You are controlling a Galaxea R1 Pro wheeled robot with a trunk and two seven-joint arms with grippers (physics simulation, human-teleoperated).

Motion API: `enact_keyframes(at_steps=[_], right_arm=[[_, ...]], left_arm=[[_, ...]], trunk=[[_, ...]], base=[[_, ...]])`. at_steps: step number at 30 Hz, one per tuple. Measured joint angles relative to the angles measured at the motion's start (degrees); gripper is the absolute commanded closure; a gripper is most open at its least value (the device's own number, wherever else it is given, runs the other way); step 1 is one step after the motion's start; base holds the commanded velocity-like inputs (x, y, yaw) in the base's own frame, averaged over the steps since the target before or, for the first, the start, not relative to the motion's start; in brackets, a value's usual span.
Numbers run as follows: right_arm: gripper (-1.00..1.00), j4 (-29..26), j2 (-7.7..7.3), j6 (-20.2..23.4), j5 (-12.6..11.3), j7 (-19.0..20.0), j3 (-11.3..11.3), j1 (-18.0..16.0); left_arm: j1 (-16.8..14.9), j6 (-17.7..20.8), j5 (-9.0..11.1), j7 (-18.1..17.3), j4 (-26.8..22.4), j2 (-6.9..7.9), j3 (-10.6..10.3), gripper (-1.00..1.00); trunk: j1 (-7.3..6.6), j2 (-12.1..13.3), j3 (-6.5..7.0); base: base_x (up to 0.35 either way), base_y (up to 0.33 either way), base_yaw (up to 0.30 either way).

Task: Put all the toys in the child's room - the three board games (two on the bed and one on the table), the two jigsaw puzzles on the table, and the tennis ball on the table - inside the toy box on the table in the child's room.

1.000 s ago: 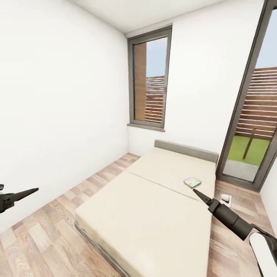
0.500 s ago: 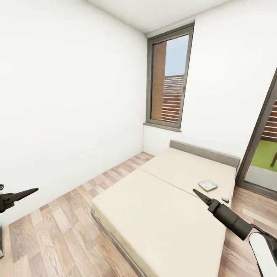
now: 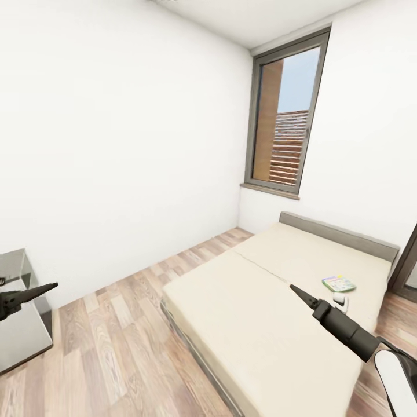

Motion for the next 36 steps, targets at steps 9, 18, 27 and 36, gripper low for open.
enact_keyframes(at_steps=[9, 18, 27, 36], right_arm=[[-1.00, 0.06, 0.00, 0.00, 0.00, -0.01, 0.00, 0.00], [-1.00, 0.07, 0.00, 0.00, 0.00, -0.18, 0.00, 0.00], [-1.00, 0.13, 0.00, 0.00, -0.01, -0.22, 0.01, 0.00], [-1.00, 0.10, -0.01, 0.00, -0.01, -0.20, 0.01, 0.00]], left_arm=[[0.00, 0.00, 0.01, 0.00, 0.00, -0.02, 0.00, -1.00], [0.00, 0.00, 0.00, 0.00, 0.00, -0.08, 0.00, -1.00], [0.00, 0.00, -0.02, 0.00, -0.02, -0.09, 0.01, -1.00], [0.00, 0.00, -0.01, 0.00, -0.02, -0.09, 0.00, -1.00]], trunk=[[0.00, 0.00, -0.20], [-0.02, -0.01, -0.40], [-0.03, -0.01, -0.61], [-0.03, 0.00, -0.81]], base=[[-0.281, -0.167, 0.293], [-0.210, -0.171, 0.293], [-0.033, -0.039, 0.293], [-0.002, -0.003, 0.293]])
